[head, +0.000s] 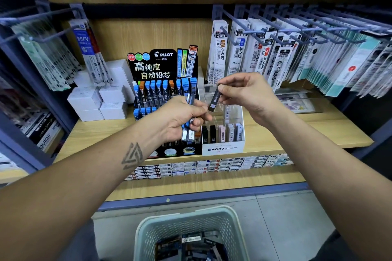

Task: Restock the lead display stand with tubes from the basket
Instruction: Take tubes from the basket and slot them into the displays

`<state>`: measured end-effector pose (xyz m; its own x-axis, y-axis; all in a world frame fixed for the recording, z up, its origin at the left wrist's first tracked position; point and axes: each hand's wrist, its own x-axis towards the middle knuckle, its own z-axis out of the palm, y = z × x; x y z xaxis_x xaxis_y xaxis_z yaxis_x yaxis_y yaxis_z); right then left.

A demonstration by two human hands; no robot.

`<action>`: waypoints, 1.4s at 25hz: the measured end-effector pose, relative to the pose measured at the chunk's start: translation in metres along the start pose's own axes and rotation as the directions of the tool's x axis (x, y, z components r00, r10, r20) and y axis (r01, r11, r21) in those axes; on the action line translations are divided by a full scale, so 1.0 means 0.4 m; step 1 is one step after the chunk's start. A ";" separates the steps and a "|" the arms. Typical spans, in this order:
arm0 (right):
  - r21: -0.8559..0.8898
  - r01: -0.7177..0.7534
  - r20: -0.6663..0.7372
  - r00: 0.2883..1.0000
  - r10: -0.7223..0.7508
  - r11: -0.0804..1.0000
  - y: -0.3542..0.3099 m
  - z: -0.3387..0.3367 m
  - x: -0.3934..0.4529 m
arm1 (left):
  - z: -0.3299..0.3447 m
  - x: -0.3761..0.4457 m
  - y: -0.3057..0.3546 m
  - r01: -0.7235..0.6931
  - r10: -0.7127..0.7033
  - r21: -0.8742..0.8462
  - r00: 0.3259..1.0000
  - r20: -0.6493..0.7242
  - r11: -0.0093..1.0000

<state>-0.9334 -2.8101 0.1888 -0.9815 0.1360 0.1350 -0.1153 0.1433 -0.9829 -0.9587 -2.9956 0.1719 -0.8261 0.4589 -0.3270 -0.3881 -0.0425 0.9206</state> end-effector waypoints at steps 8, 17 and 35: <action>-0.642 0.087 -0.058 0.985 -0.162 0.761 0.041 -0.009 0.053 | -0.056 -0.001 0.042 -0.043 0.033 -0.083 0.993 -0.117 0.996; -0.681 0.112 -0.006 0.987 -0.159 0.723 0.069 0.071 0.061 | -0.055 -0.001 0.036 -0.048 0.039 -0.073 0.993 -0.114 0.996; -0.224 0.020 0.020 1.000 -0.016 0.974 0.021 0.107 0.039 | -0.062 -0.010 0.016 0.019 -0.019 -0.039 1.000 -0.005 0.999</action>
<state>-0.9561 -2.8488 0.1771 -0.9824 0.1140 0.1481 -0.0978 0.3618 -0.9271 -0.9681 -3.0195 0.1739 -0.8205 0.4555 -0.3455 -0.4193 -0.0686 0.9052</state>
